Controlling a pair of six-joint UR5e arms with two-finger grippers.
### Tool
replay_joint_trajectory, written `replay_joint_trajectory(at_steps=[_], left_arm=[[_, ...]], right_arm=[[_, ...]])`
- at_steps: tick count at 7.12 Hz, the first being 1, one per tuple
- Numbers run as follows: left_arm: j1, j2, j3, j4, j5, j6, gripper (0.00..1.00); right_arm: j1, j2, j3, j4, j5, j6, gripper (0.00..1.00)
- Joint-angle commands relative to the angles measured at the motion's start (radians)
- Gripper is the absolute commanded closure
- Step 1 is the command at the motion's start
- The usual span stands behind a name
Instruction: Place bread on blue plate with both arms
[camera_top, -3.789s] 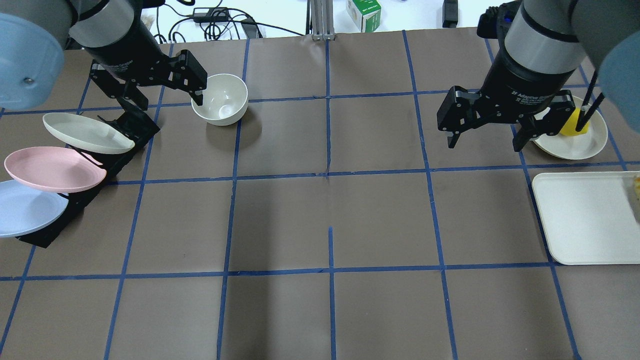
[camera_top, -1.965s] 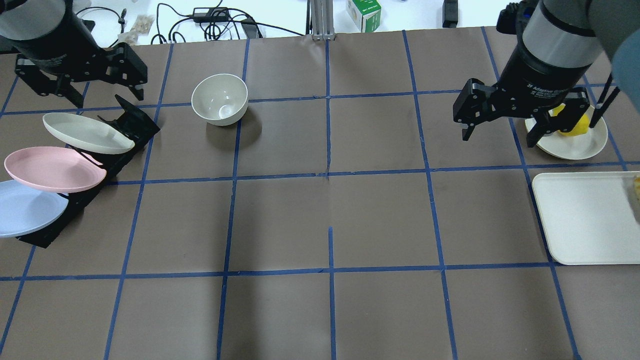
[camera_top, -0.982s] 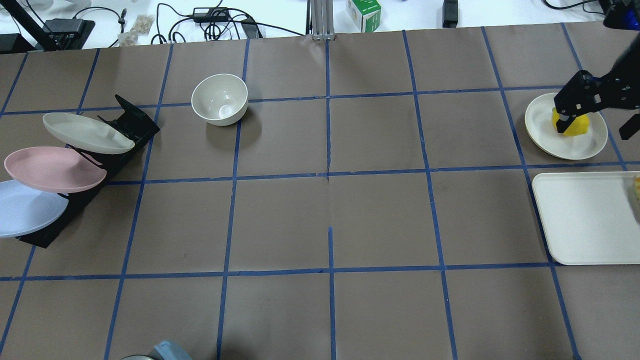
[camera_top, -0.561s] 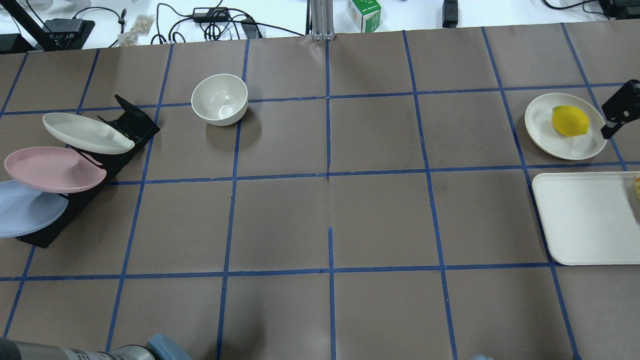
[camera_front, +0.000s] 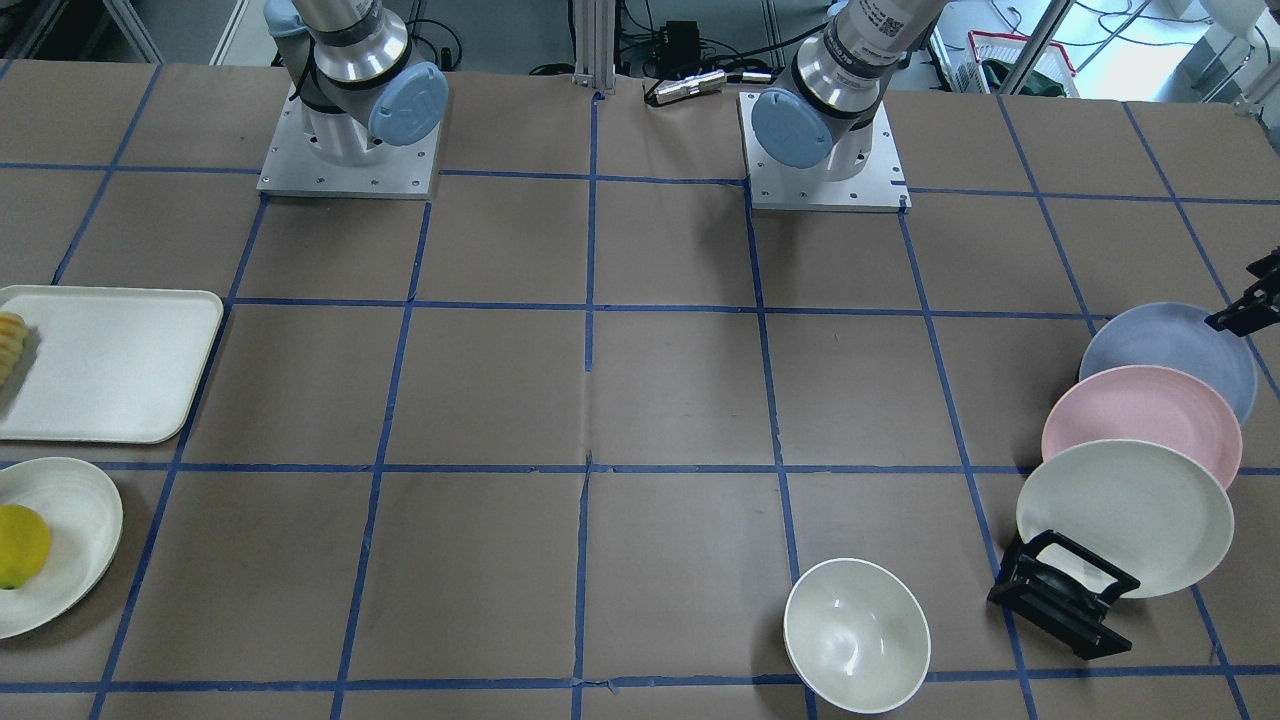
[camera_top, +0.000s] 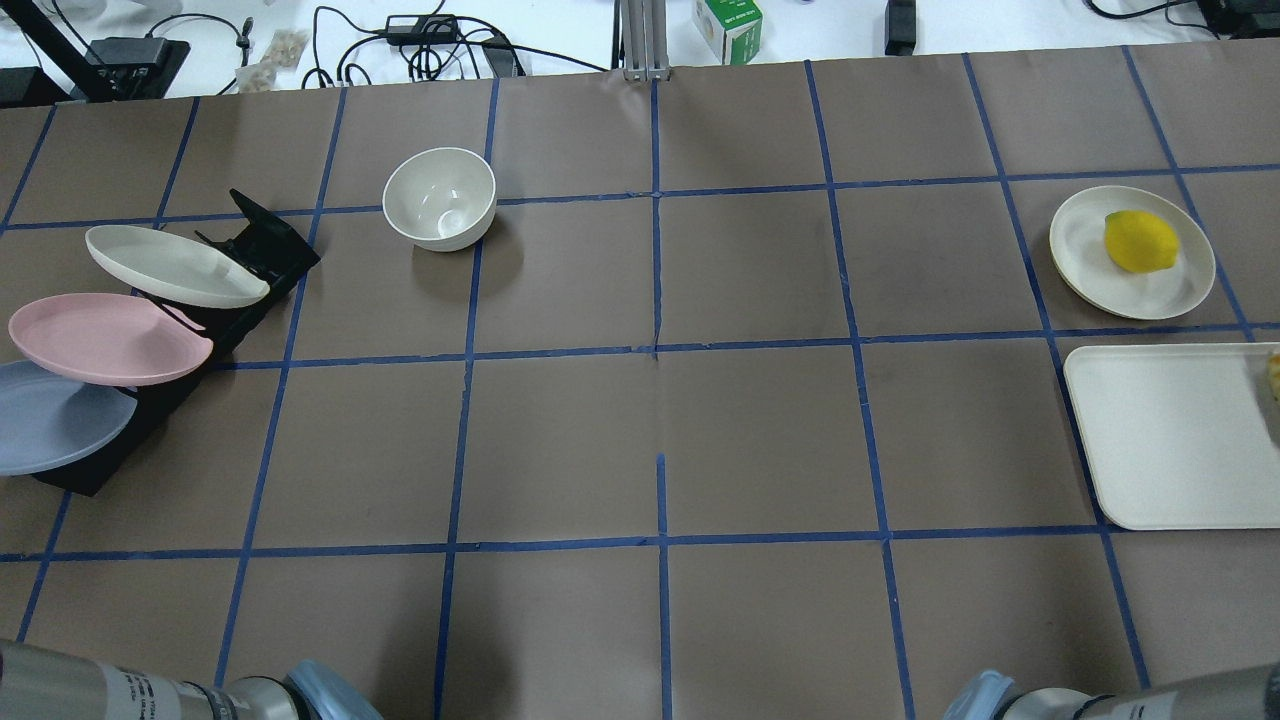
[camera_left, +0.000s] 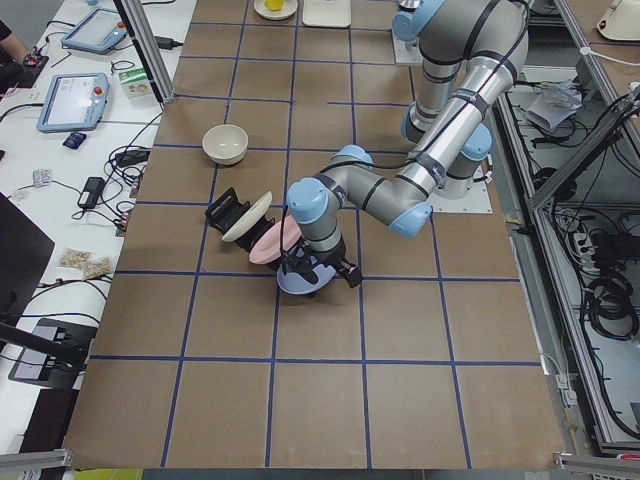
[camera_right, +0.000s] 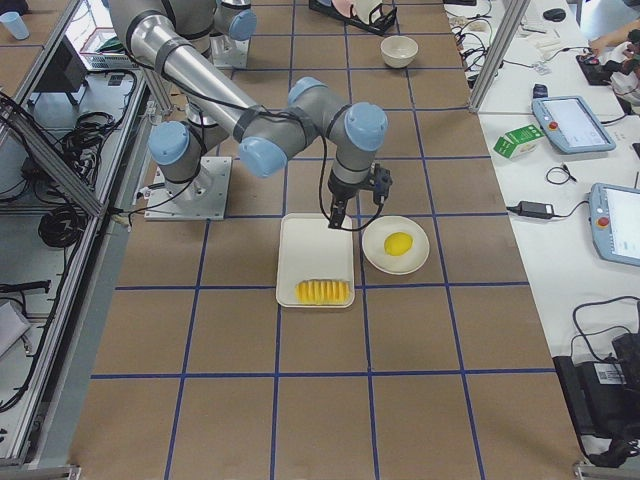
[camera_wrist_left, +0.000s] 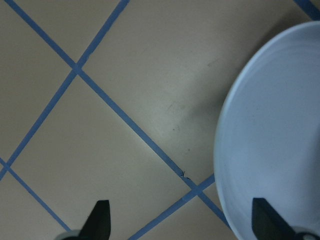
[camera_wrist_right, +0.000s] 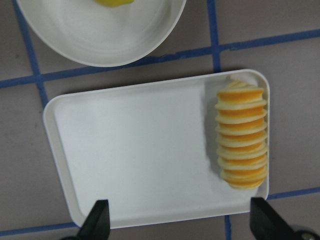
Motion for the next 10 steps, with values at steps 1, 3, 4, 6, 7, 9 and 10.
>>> replay_joint_trajectory(at_steps=[1,3,4,6,7,9,10], left_arm=[[0.002,-0.018,0.000,0.032,-0.014,-0.014,0.25],[0.004,-0.015,0.000,0.021,-0.021,-0.015,0.62],[0.004,-0.018,0.000,0.021,-0.038,-0.015,0.82],[0.004,-0.016,-0.001,0.030,-0.132,-0.002,1.00],[0.005,-0.013,0.000,0.024,-0.130,0.005,1.00],[0.004,0.011,0.006,0.007,-0.118,0.012,1.00],[0.004,0.026,0.025,-0.026,-0.107,0.019,1.00]], right_arm=[[-0.062,0.099,0.000,-0.121,-0.009,-0.095,0.00],[-0.083,0.174,0.000,-0.143,-0.015,-0.100,0.00],[-0.098,0.209,0.000,-0.153,-0.013,-0.105,0.00],[-0.100,0.266,0.000,-0.187,-0.013,-0.128,0.00],[-0.100,0.285,0.000,-0.201,-0.022,-0.128,0.00],[-0.100,0.294,0.000,-0.200,-0.045,-0.114,0.04],[-0.100,0.294,0.000,-0.192,-0.048,-0.108,0.43]])
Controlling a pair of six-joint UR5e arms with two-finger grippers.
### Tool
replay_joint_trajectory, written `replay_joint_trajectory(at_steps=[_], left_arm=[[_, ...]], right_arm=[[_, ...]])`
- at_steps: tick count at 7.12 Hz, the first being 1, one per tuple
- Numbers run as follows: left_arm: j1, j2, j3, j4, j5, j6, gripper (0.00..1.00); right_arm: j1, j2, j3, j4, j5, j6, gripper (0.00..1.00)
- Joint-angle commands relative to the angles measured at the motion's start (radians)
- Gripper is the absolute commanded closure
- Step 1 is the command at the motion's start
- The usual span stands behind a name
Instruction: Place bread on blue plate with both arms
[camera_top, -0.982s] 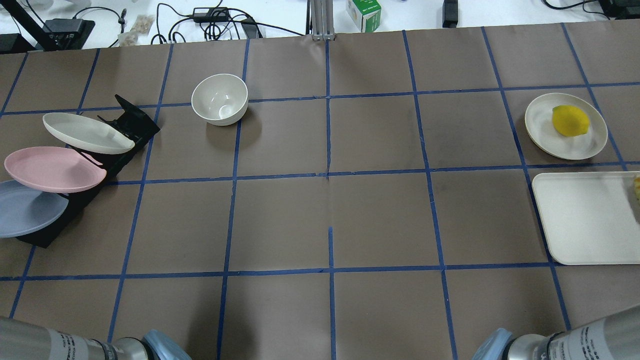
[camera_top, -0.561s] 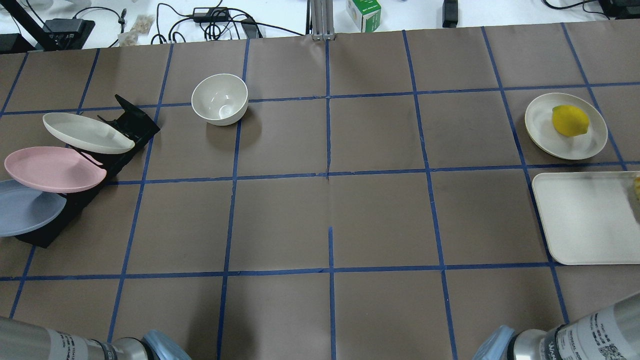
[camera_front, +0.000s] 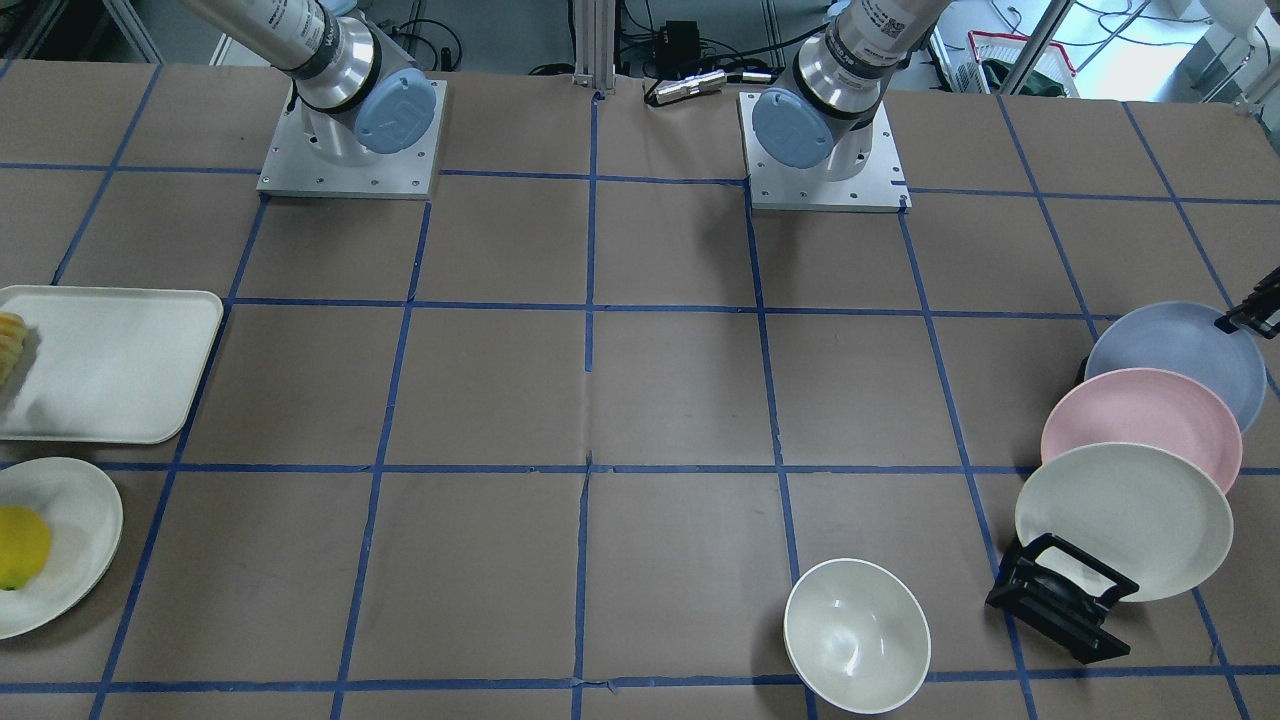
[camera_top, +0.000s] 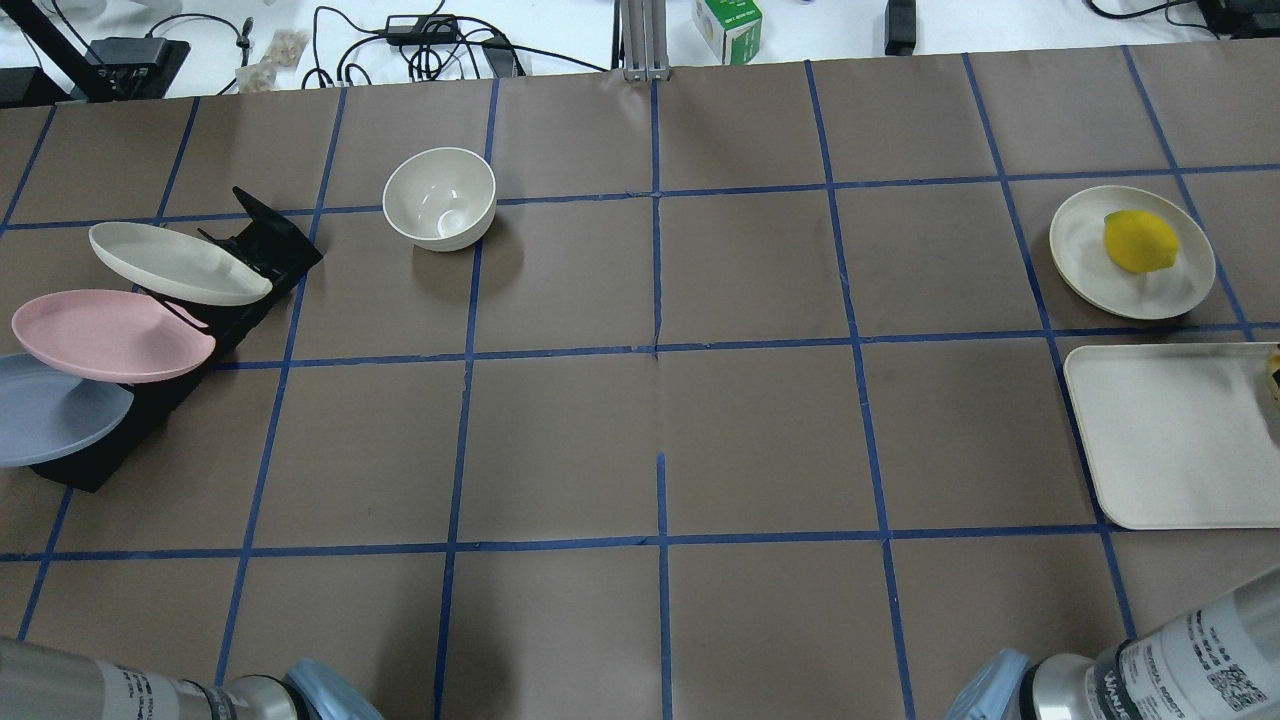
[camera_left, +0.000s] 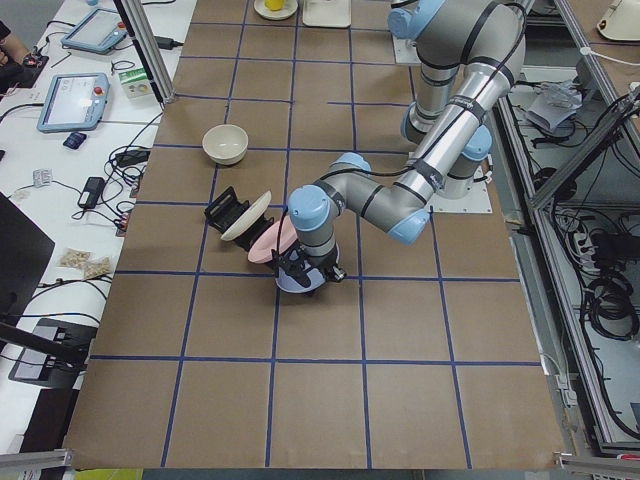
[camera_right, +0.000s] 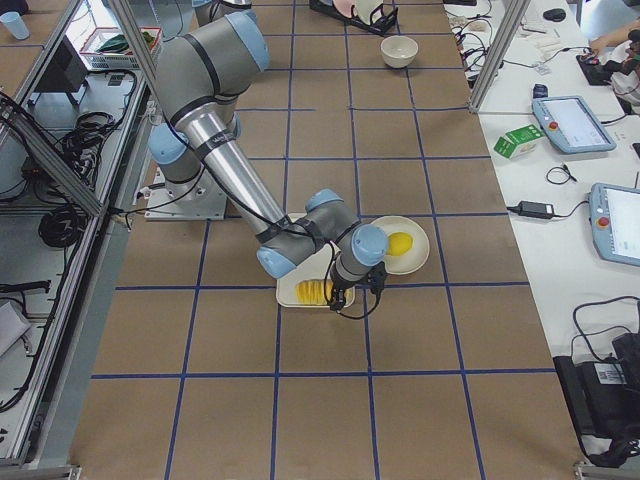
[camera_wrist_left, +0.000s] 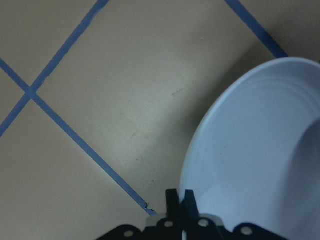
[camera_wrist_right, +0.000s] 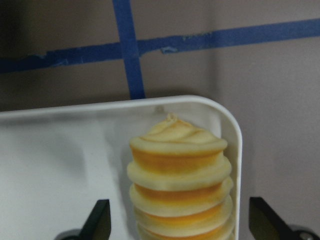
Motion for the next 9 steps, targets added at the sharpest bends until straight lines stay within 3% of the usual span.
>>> replay_joint_trajectory(at_steps=[1,2,5,7,9], left_arm=[[0.000,0.037,0.031,-0.047,0.086,0.007,1.00],[0.007,0.075,0.060,-0.064,0.140,0.008,1.00],[0.035,0.205,0.230,-0.379,0.146,0.030,1.00],[0.012,0.299,0.299,-0.625,-0.129,0.030,1.00],[-0.151,0.330,0.196,-0.638,-0.311,-0.039,1.00]], right_arm=[[0.000,0.001,0.000,0.012,-0.019,0.016,0.80],[0.000,0.000,-0.001,0.030,-0.024,0.021,1.00],[0.011,-0.043,-0.023,0.095,-0.047,0.067,1.00],[0.075,-0.167,-0.026,0.223,-0.036,0.127,1.00],[0.209,-0.285,-0.028,0.337,-0.032,0.243,1.00]])
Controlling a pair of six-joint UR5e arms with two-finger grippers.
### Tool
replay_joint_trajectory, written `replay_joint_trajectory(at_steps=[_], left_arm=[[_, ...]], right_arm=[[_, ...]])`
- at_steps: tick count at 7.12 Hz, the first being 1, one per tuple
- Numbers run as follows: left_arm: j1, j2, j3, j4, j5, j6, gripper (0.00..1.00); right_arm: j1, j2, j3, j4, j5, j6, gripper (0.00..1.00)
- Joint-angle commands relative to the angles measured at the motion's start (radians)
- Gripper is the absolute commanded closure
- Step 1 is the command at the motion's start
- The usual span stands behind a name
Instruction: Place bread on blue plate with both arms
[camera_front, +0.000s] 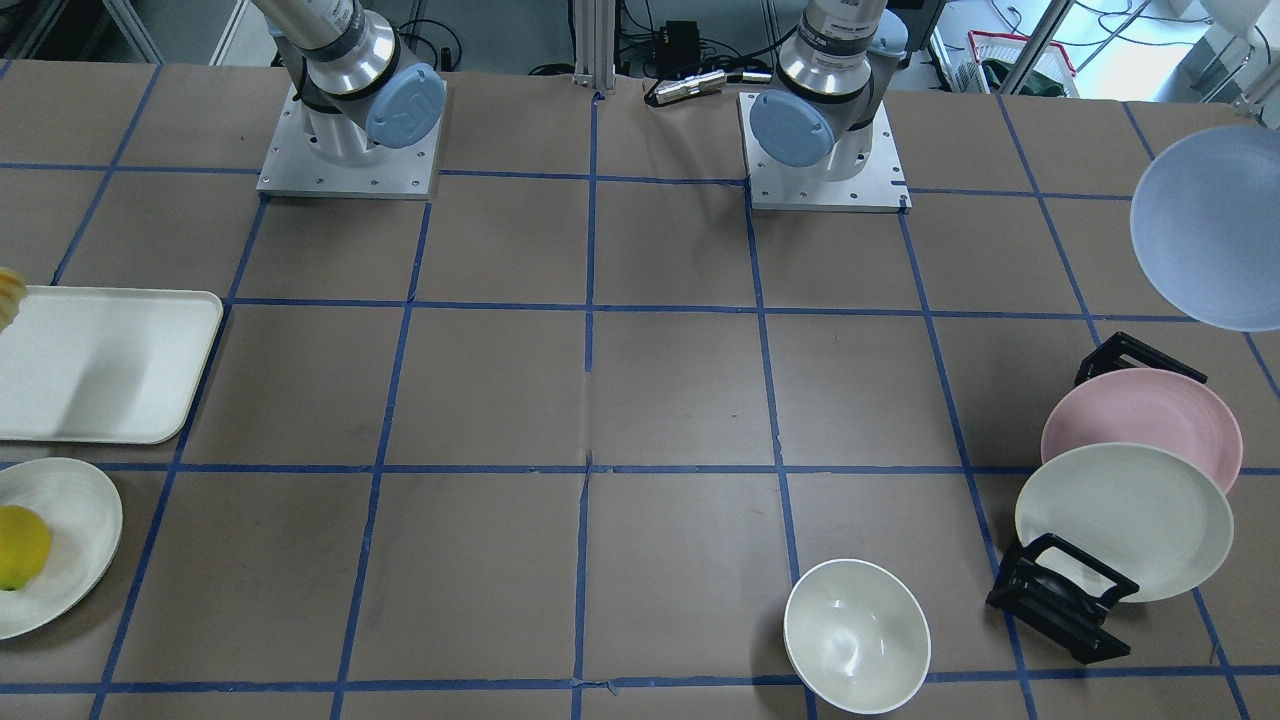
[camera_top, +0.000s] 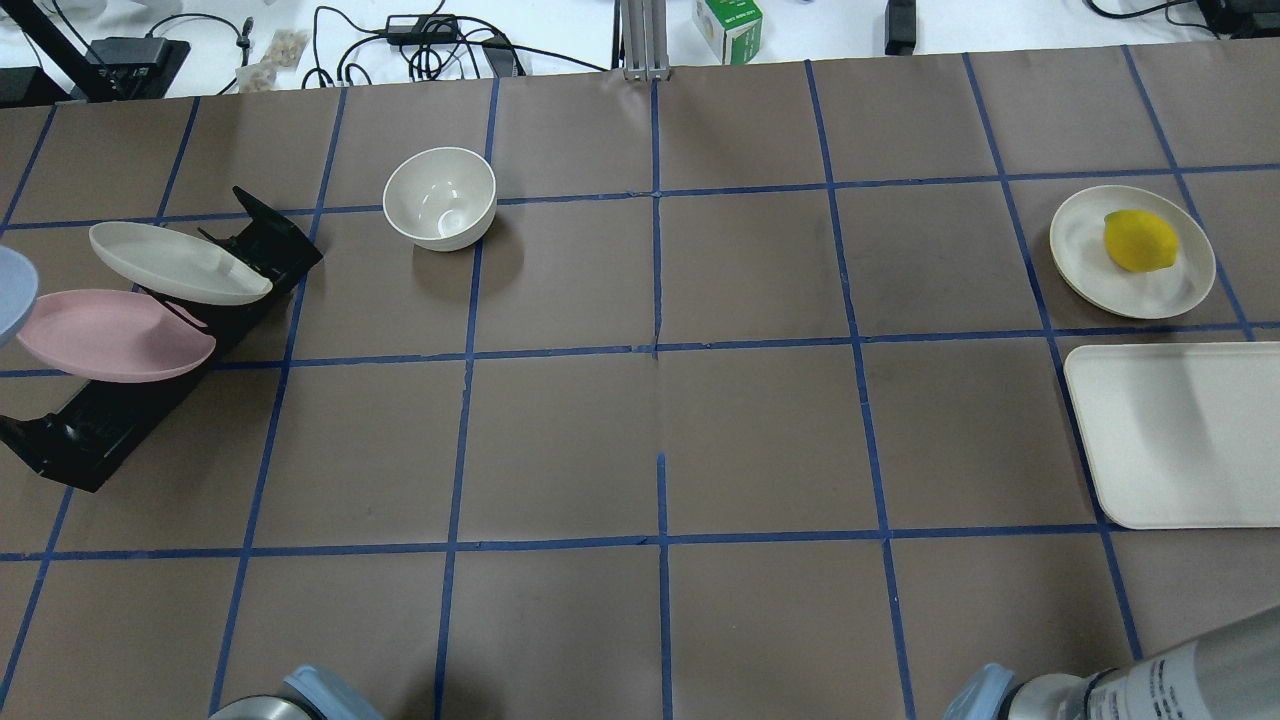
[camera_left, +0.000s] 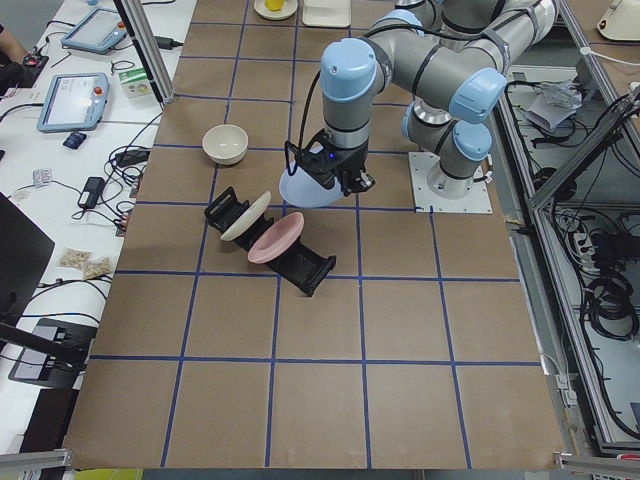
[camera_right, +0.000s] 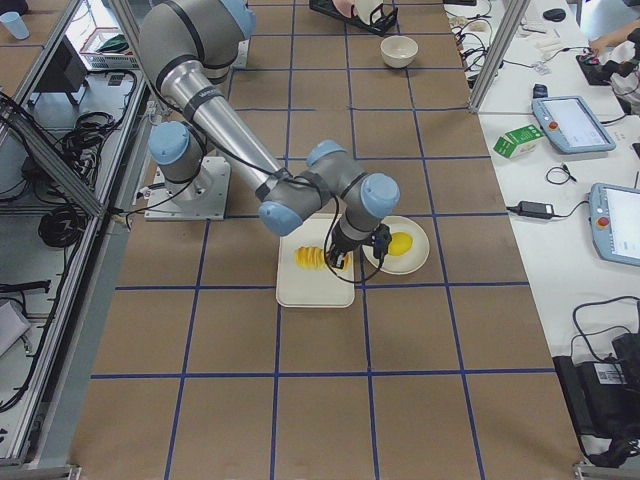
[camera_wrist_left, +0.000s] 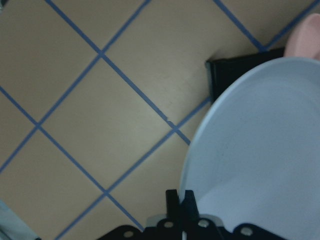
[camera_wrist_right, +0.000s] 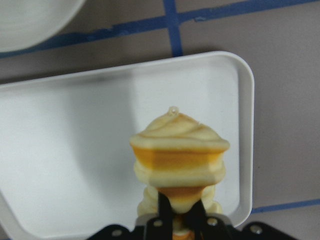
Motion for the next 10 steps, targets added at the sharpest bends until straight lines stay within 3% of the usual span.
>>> replay_joint_trajectory(at_steps=[1,2,3,6,8,10], left_arm=[[-0.216,0.030,-0.109,-0.009,-0.158,-0.172,1.00],[-0.336,0.006,-0.161,0.103,-0.225,-0.262,1.00],[-0.445,0.002,-0.244,0.250,-0.235,-0.384,1.00],[-0.732,-0.079,-0.567,0.871,-0.281,-0.723,1.00],[-0.891,-0.166,-0.608,1.061,-0.274,-0.848,1.00],[-0.961,-0.255,-0.611,1.156,-0.268,-0.856,1.00]], right_arm=[[0.180,-0.120,-0.001,0.102,0.003,0.165,1.00],[0.255,-0.152,-0.002,0.166,0.034,0.263,1.00],[0.300,-0.195,0.001,0.186,0.081,0.319,1.00],[0.353,-0.209,0.001,0.238,0.104,0.319,1.00],[0.357,-0.221,0.002,0.238,0.145,0.321,1.00],[0.423,-0.226,0.002,0.237,0.200,0.421,1.00]])
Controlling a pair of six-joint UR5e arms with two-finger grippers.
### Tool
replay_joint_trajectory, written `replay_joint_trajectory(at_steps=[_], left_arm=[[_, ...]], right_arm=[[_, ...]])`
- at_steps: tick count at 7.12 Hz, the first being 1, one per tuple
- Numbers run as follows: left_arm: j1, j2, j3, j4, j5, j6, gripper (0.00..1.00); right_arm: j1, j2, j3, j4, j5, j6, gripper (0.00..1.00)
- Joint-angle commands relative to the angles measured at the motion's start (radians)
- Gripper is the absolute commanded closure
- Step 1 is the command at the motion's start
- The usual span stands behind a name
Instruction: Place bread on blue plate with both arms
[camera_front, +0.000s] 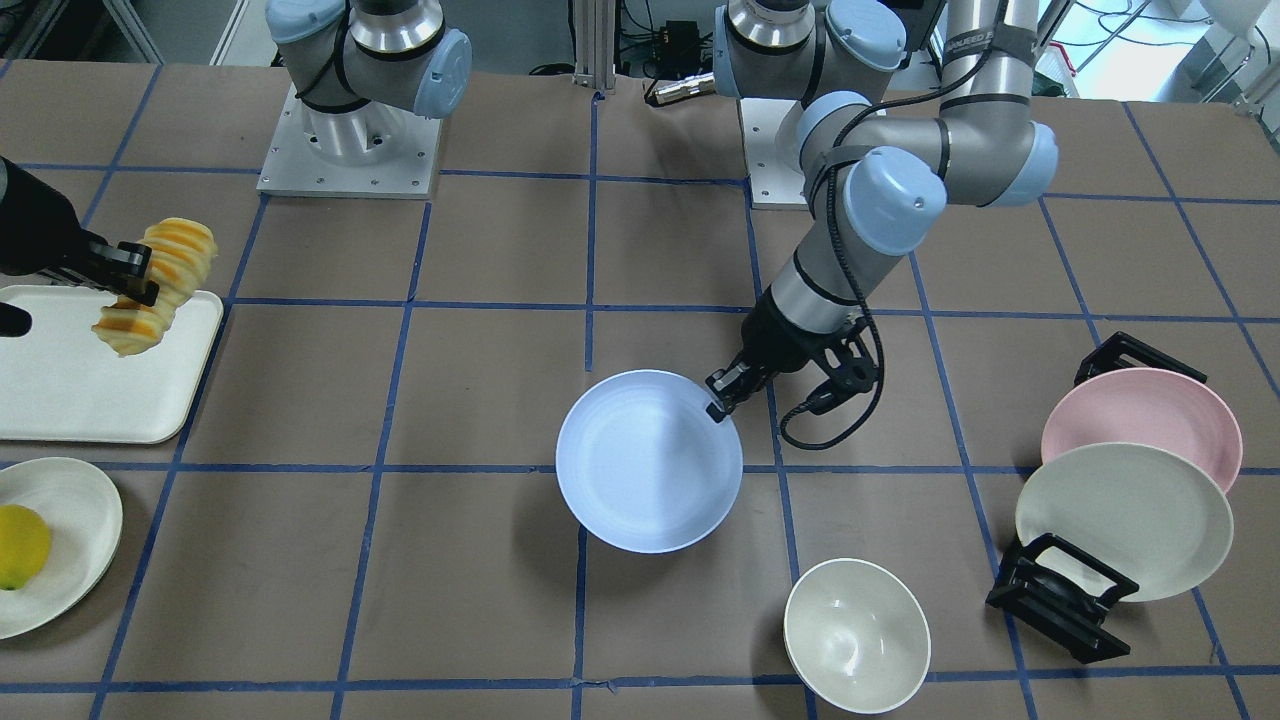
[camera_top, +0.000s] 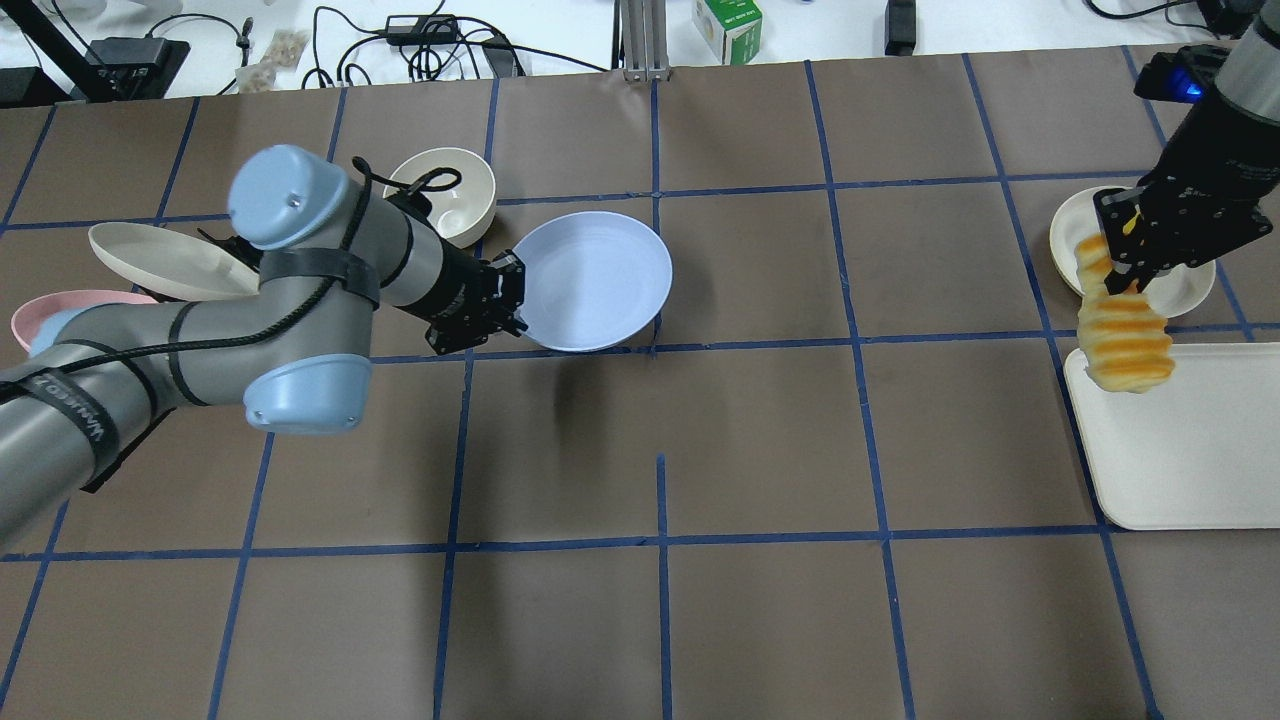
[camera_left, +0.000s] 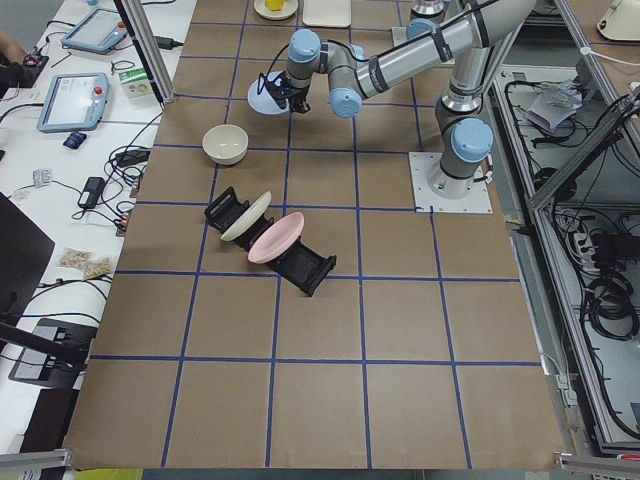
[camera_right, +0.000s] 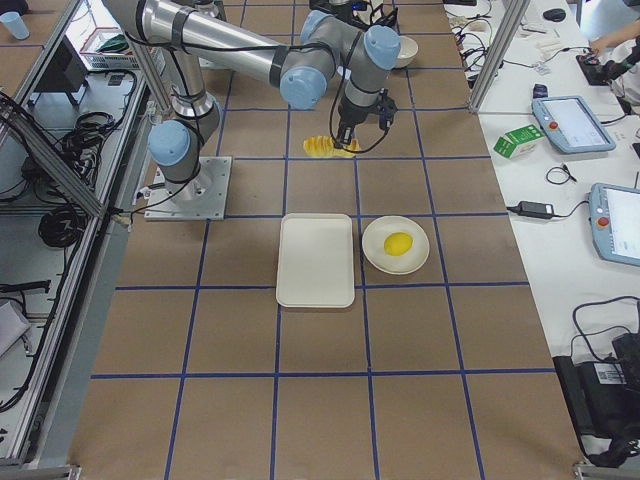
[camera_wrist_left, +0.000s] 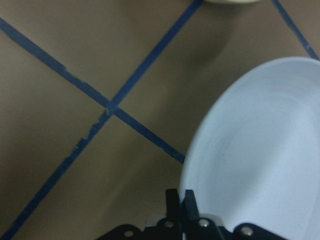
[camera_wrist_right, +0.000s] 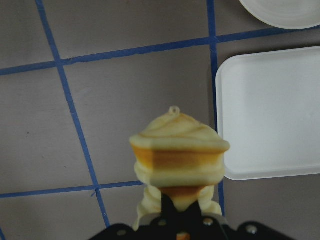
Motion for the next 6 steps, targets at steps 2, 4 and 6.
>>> replay_joint_trajectory(at_steps=[2,4,6], left_arm=[[-0.079,-0.101,-0.009,0.073,0.035,-0.023,1.00],[-0.103,-0.119,-0.007,0.073,0.037,-0.025,0.95],[-0.094,-0.093,0.011,0.077,0.039,-0.025,0.00]], right_arm=[[0.188,0.024,0.001,-0.071,0.025,0.195,1.00],[0.330,0.108,-0.003,-0.221,0.023,0.310,1.00],[0.438,0.179,-0.005,-0.335,0.028,0.365,1.00]])
